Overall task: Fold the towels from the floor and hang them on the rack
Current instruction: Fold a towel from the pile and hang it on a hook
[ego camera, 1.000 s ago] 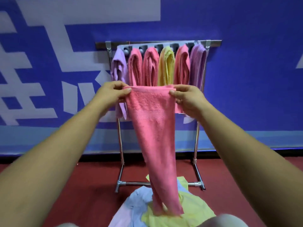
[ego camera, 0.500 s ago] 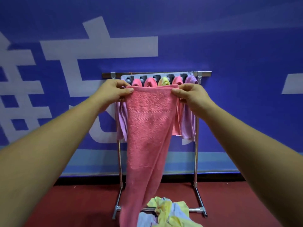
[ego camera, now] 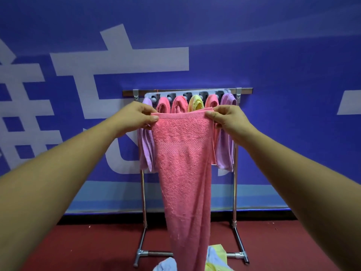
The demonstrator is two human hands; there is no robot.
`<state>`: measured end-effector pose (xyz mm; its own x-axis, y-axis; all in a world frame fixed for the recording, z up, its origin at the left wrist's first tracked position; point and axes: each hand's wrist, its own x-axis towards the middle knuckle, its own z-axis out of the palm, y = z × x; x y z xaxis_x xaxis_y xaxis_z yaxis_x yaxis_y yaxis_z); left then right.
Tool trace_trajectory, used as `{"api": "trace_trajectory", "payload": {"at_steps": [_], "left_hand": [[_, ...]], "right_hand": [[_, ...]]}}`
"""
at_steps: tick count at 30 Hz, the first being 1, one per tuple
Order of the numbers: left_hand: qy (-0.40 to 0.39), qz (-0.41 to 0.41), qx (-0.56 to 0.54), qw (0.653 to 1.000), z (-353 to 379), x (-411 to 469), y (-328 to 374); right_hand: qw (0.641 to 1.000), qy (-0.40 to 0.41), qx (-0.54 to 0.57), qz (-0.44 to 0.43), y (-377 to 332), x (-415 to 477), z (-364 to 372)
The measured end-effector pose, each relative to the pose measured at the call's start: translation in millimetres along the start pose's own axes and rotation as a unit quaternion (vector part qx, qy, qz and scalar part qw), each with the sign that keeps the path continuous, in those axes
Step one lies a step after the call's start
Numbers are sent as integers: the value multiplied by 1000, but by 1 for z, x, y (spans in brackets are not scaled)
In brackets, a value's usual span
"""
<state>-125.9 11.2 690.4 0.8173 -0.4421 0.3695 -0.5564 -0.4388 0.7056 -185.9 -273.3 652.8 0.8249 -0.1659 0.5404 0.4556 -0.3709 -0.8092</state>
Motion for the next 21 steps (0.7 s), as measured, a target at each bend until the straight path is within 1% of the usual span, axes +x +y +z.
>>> {"api": "trace_trajectory", "payload": {"at_steps": [7, 11, 17, 18, 19, 21], "left_hand": [[-59, 18, 1, 998, 2, -5, 7], [-90, 39, -57, 994, 6, -9, 11], [-178, 64, -131, 973, 9, -16, 24], [-199, 68, -120, 970, 10, -17, 28], [-213, 81, -79, 970, 11, -18, 31], [-204, 123, 73, 968, 15, -18, 38]], "right_hand": [[1000, 24, 2, 0, 1, 4, 2], [1000, 25, 6, 9, 3, 5, 1], [999, 25, 12, 33, 3, 5, 5], [999, 25, 17, 38, 3, 6, 6], [999, 23, 22, 43, 3, 6, 7], [998, 9, 31, 50, 2, 5, 11]]}}
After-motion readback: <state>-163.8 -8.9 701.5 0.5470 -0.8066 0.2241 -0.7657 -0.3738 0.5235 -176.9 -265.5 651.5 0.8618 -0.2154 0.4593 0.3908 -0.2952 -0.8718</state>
